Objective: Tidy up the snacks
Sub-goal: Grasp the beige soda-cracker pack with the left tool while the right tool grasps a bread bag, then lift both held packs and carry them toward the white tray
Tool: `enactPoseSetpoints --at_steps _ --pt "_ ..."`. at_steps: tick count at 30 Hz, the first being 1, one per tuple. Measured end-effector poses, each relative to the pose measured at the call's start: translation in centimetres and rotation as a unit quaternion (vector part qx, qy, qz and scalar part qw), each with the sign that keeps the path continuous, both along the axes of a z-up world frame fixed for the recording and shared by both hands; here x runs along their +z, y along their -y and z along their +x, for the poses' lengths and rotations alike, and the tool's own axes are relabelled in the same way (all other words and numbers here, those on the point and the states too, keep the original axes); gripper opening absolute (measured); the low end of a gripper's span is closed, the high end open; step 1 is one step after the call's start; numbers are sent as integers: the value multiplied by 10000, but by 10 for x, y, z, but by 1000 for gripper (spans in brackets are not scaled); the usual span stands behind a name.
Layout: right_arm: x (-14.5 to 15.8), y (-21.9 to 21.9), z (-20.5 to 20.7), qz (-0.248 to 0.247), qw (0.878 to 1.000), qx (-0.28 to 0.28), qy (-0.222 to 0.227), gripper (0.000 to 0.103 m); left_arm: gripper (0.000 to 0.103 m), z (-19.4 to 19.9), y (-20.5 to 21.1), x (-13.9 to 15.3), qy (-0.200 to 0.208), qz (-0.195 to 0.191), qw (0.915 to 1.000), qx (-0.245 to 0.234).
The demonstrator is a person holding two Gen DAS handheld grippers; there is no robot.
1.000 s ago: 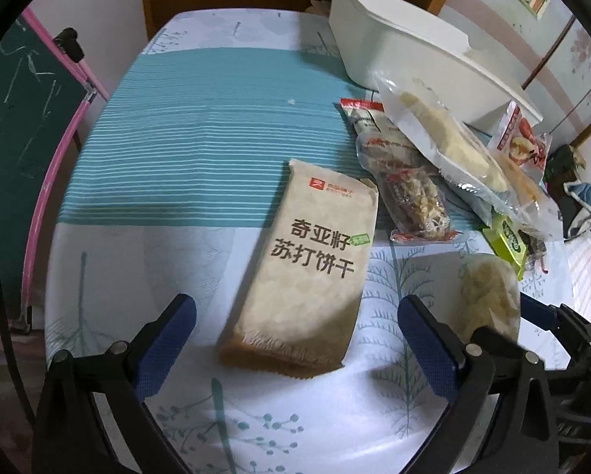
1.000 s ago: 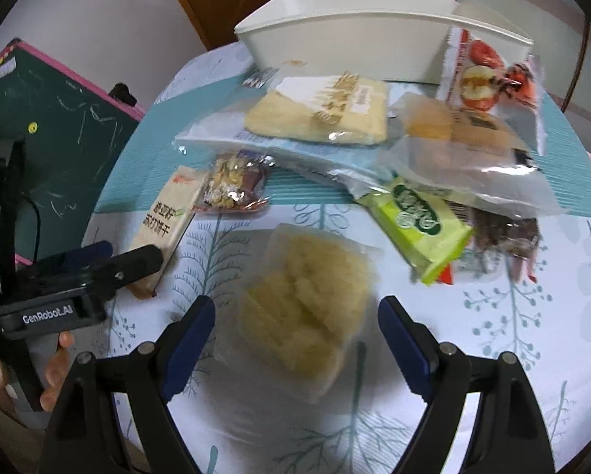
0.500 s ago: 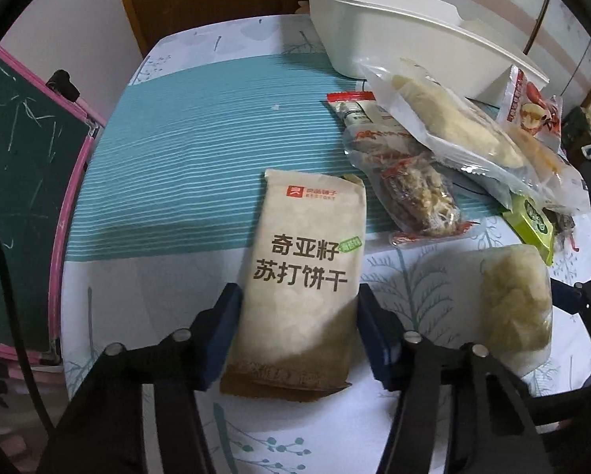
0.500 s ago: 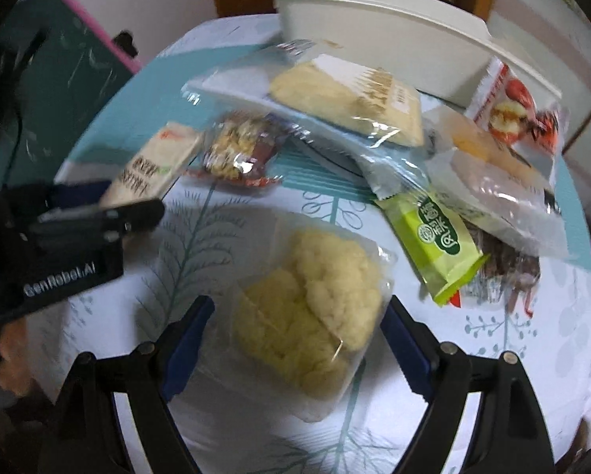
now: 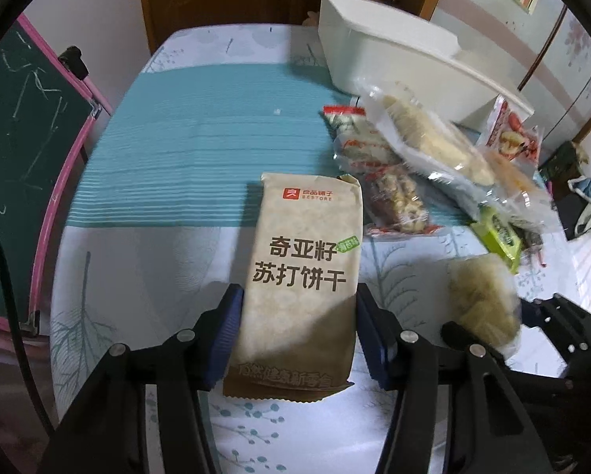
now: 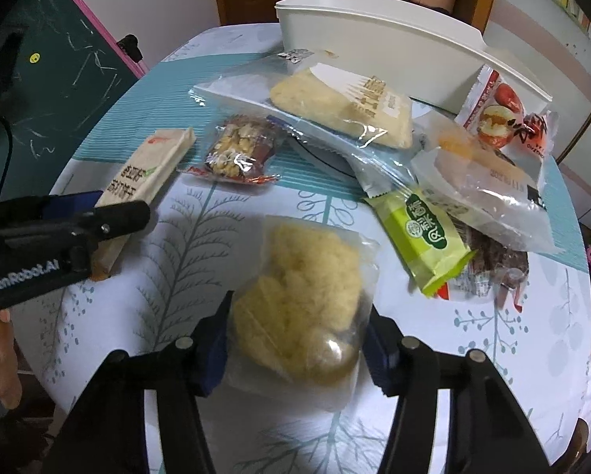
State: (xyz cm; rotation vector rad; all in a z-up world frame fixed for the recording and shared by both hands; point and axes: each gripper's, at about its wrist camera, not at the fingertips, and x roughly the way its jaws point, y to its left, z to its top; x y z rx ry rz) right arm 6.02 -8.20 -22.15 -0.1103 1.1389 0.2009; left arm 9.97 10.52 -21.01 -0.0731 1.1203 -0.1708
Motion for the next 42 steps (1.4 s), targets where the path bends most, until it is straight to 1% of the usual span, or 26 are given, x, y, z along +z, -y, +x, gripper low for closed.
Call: enactPoseSetpoints --at_steps 4,8,11,17,22,26,32,35,39,42 --pt "8 3 -6 44 10000 -7 67 57 54 -10 2 18 197 -101 9998 -20" --pt "20 10 -13 48 9997 -29 258 57 54 -17 6 39 360 -184 9992 -70" --pt "32 16 -16 69 9991 -50 412 57 54 -21 12 60 523 -231 9983 -118" --pt "64 34 -16 153 9964 -181 818 57 54 -26 30 101 922 -239 9952 -241" --pt "107 58 -8 314 9908 -367 1267 57 54 -22 49 138 1258 -23 9913 -378" --pt "144 75 -6 361 9841 -454 1677 57 54 -16 63 167 1499 50 9877 -442" --pt "198 100 13 324 9737 -474 2206 57 54 0 90 213 1956 387 9777 -663" --pt "227 112 26 333 9674 -501 2459 57 54 14 102 239 2160 479 9726 -718" --pt "268 130 52 406 9594 -573 2730 57 54 41 114 277 2460 652 9648 -662" --pt "291 136 73 323 9546 -601 2900 57 54 63 124 301 2660 788 9588 -607"
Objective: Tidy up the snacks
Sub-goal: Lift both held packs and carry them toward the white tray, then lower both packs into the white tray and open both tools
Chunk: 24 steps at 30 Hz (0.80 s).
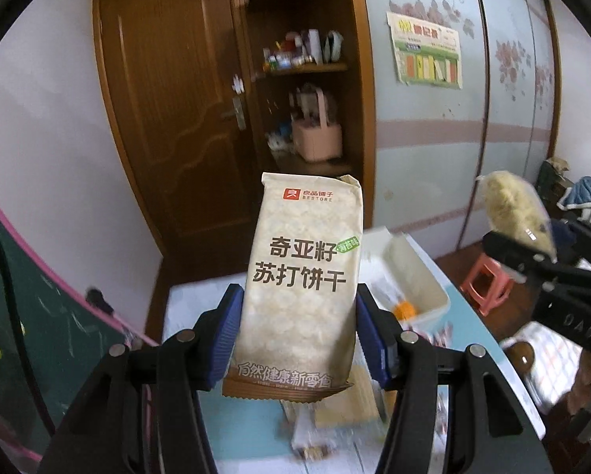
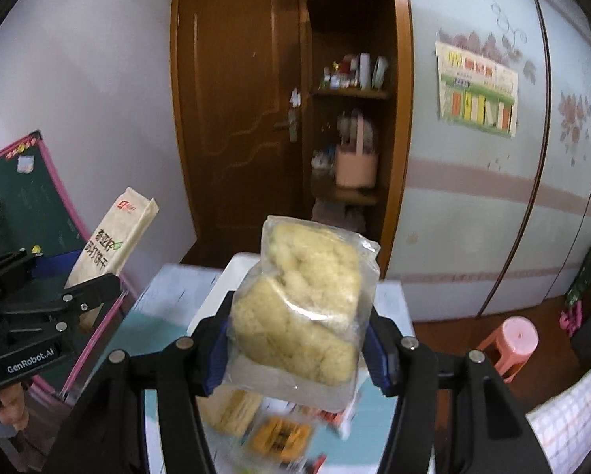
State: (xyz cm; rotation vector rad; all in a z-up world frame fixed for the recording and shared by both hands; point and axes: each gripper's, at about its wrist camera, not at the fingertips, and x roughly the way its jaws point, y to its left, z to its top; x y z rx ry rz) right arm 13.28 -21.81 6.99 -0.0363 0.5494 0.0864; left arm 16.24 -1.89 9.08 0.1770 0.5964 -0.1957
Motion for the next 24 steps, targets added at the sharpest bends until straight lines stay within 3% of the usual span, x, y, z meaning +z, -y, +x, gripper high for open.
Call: enactPoseSetpoints --at_steps 5,10,14,21,24 --pt "30 11 40 -88 9996 -149 213 57 54 43 12 24 242 103 9996 106" --pt "35 20 83 -5 9994 -319 114 57 54 87 17 15 127 100 9997 157" --pt "18 24 117 84 9988 -438 -179 57 54 124 27 -10 -113 157 9998 102" --pt "-37 29 171 125 9948 -518 -874 57 54 185 46 -66 -764 113 9970 3" --pt "-64 29 190 122 9914 -521 -1199 57 38 209 51 -91 -1082 54 9941 -16"
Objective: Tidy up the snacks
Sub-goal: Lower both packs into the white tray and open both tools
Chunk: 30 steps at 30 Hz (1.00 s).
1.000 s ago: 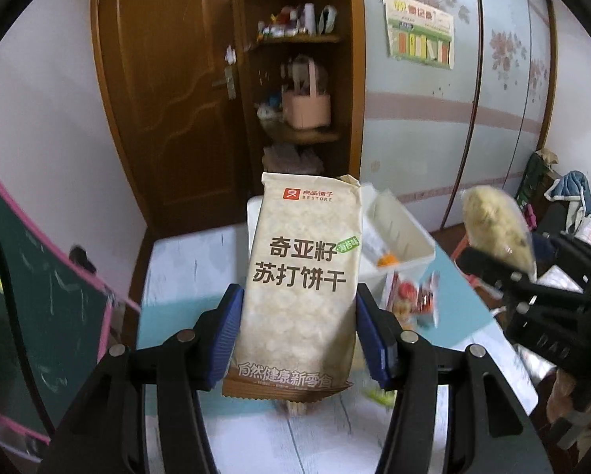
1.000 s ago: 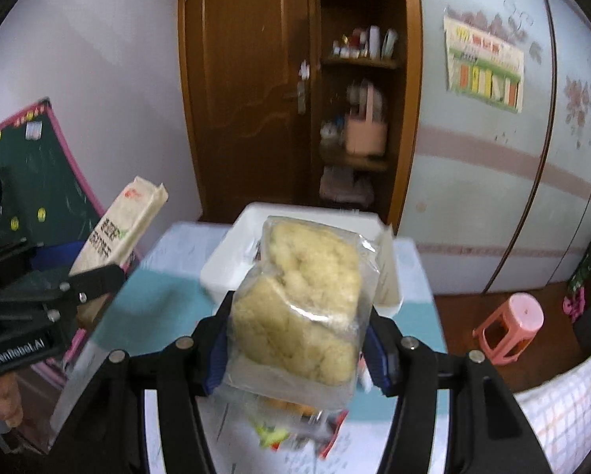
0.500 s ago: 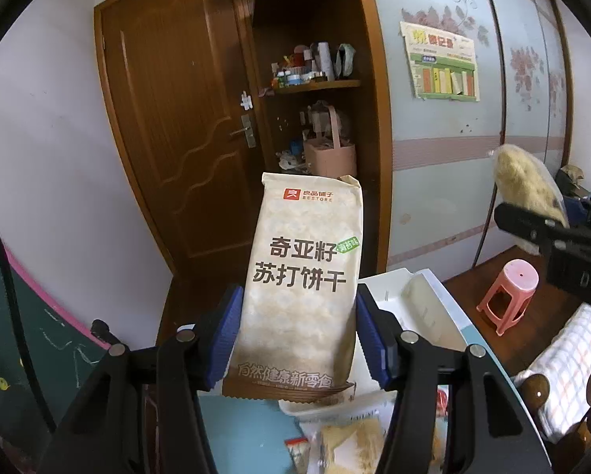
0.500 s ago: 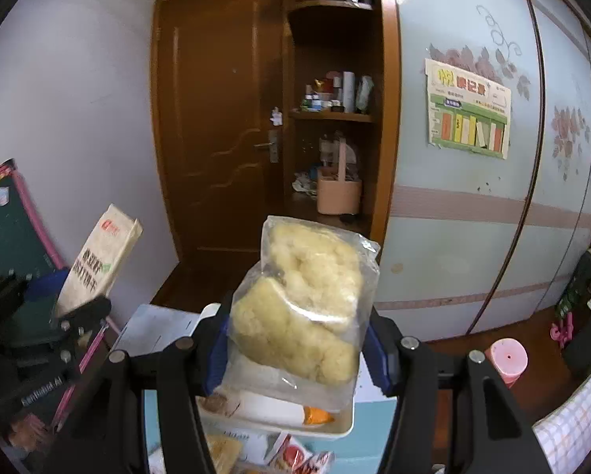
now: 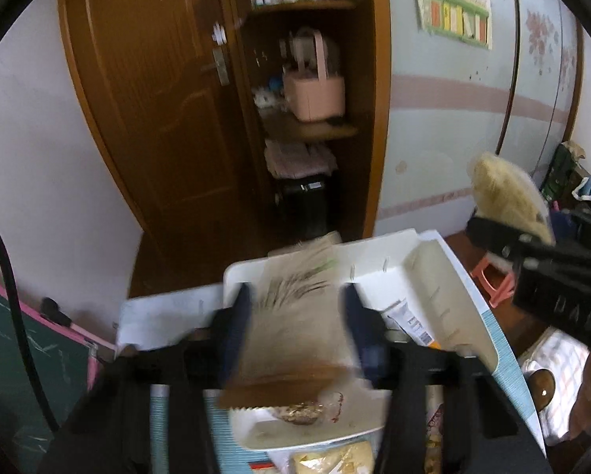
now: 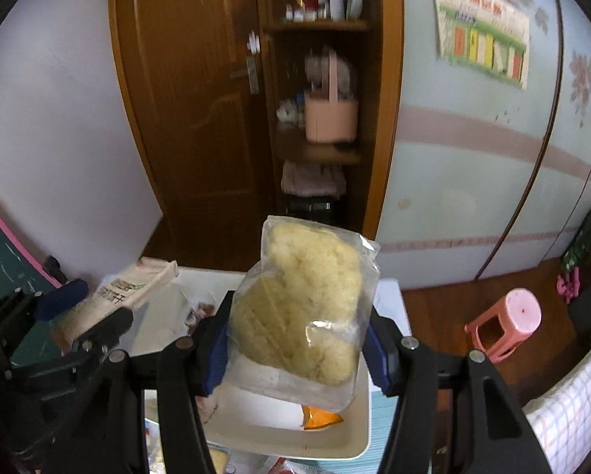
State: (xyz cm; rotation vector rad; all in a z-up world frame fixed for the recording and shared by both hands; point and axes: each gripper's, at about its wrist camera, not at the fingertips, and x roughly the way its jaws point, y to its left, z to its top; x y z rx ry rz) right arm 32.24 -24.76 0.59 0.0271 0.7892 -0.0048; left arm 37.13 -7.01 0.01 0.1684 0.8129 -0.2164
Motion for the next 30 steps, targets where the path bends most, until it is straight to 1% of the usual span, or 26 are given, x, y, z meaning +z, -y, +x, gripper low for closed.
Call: enactPoseSetpoints --at_steps 2,3,4,6,8,9,10,13,14,18,22,30 --pt "-17 -1 10 95 9997 66 -231 58 39 13 2 -16 -212 -75 9997 8" --pt "-26 -1 14 182 9992 102 -344 58 47 15 1 -23 -263 -83 9996 26" --pt "-34 -1 17 304 9985 150 -435 60 71 18 2 -30 -328 -53 9994 56" --pt "-47 2 24 589 9960 212 -636 64 98 25 0 -39 -400 -53 9990 183" --pt "-54 7 27 827 9934 154 -773 71 98 26 -4 -46 -396 -108 9989 206" --pt "-57 9 28 915 9924 105 -821 72 98 25 -4 -48 -415 -92 9989 207" --pt "-59 11 28 968 9917 73 -843 73 98 25 -5 -50 -427 -51 9988 220" --pt "-61 14 30 1036 9898 41 -974 83 98 21 -5 -53 -394 69 9989 225" --pt "-60 14 29 1038 9901 25 -948 84 98 19 -5 -53 -383 88 9990 220" --pt "-53 15 21 916 9927 -19 -788 87 98 14 -6 -47 -324 61 9993 180" --pt "-45 15 17 917 9929 -30 -753 88 98 5 -5 -35 -242 31 9996 133" --pt "-22 14 -6 830 9948 -23 -588 89 98 -27 -3 -7 2 156 9999 -37"
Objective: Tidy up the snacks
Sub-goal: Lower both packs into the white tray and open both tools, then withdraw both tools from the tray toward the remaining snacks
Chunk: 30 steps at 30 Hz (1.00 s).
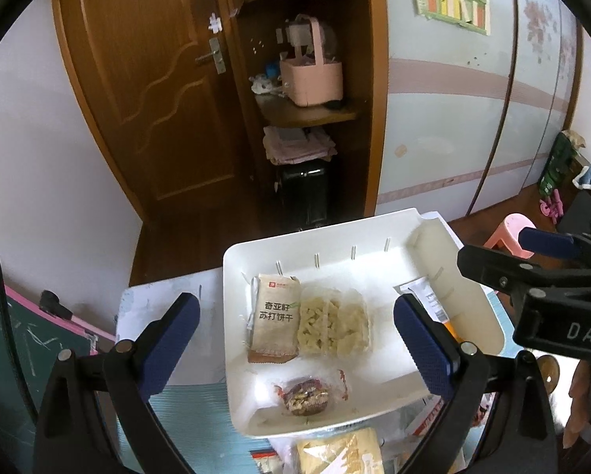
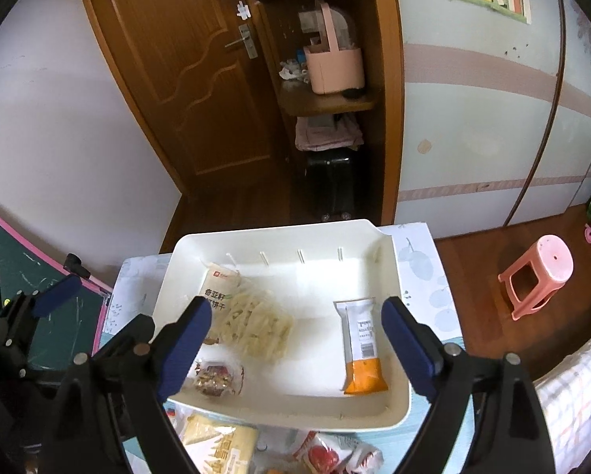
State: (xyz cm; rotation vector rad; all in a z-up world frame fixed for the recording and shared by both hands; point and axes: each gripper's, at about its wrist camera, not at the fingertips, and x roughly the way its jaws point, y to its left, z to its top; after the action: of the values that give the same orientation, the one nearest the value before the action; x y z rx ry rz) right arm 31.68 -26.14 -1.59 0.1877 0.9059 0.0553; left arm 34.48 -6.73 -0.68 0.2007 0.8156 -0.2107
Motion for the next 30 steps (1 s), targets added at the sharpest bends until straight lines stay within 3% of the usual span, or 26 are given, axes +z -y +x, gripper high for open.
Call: enactPoseSetpoints --at_steps 18,30 --pt "88 -20 -100 -576 9963 28 635 89 99 -105 -29 74 540 31 9985 -52" --pt "83 -42 -166 -1403 9882 196 588 89 100 -163 -53 63 471 44 9989 -73"
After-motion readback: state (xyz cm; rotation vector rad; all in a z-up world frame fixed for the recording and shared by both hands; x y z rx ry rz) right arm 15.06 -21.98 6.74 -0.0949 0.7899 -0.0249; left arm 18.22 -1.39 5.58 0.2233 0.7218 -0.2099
